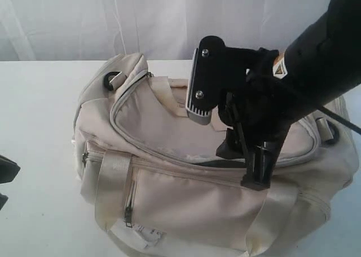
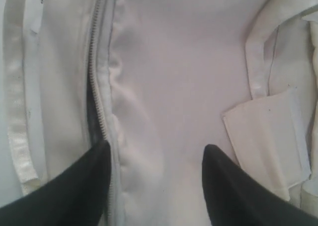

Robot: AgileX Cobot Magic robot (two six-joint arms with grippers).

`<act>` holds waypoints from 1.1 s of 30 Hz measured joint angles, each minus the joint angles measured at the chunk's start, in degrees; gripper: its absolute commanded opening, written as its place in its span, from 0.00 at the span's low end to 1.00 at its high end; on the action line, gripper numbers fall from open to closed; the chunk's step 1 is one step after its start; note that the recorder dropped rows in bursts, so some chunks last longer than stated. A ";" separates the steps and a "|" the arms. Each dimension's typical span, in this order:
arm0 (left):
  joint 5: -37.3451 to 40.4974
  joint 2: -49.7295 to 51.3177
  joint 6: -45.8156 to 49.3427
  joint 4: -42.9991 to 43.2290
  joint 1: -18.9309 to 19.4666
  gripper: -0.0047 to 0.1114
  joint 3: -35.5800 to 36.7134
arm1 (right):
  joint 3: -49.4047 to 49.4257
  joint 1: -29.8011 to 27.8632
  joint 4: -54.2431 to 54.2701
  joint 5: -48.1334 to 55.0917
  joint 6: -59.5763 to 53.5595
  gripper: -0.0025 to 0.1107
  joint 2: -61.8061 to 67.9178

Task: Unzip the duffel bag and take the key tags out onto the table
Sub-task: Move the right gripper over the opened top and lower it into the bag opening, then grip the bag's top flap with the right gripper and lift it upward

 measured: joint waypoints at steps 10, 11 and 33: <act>0.00 0.00 0.00 0.00 0.00 0.04 0.00 | 4.32 0.00 -1.84 -3.65 -0.25 0.48 0.00; 0.00 0.00 0.00 0.00 0.00 0.04 0.00 | 4.47 0.00 -1.84 -3.75 -0.25 0.48 0.00; 0.00 0.00 0.00 0.00 0.00 0.04 0.00 | 7.27 0.00 1.39 -9.86 -0.25 0.48 0.81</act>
